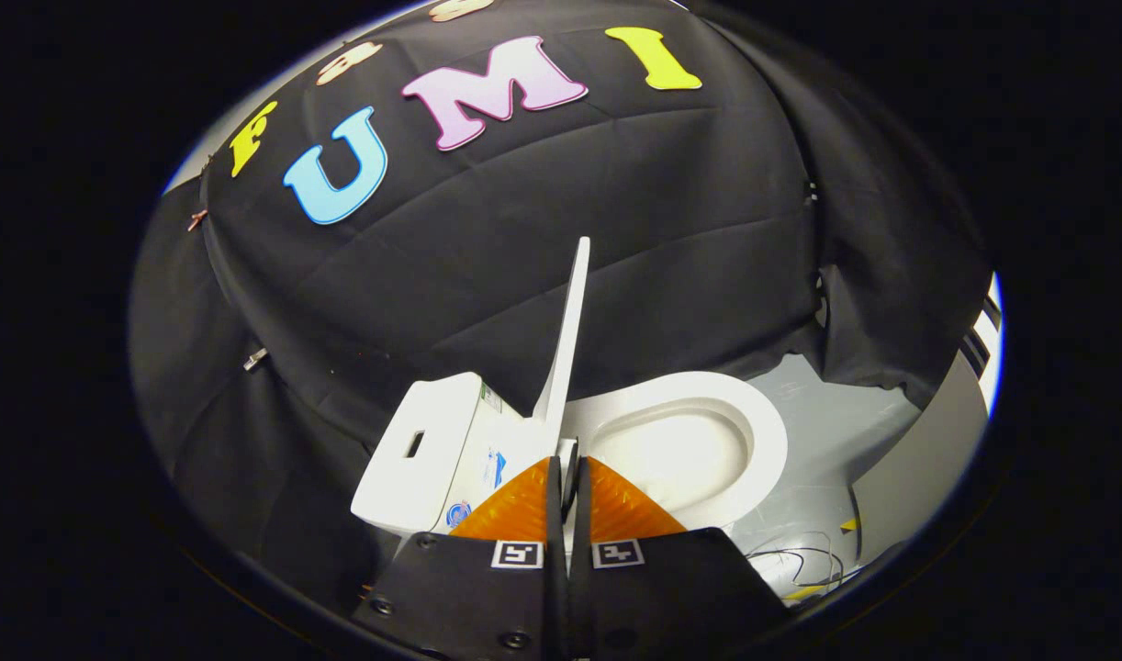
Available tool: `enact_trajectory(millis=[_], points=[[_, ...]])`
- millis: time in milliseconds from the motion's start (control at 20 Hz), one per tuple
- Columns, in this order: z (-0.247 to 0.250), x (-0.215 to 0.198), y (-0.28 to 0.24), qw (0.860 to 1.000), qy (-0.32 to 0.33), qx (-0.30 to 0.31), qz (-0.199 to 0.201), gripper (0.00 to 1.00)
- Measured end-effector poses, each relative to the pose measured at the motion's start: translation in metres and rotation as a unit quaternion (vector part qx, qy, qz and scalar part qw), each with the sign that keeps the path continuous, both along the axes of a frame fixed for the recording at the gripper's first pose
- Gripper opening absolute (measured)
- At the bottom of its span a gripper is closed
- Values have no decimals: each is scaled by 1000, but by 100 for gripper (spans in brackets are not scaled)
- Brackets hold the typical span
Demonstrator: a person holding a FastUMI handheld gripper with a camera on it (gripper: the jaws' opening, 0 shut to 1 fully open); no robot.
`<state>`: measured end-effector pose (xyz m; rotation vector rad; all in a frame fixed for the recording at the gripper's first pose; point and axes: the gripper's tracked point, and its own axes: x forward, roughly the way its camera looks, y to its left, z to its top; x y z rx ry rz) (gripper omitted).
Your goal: Open the toilet lid.
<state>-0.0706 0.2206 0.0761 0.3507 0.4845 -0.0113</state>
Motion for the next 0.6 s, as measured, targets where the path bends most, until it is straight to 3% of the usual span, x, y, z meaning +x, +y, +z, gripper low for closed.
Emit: enact_trajectory(millis=[600], points=[[31,8,117,996,0,-93,13,5]])
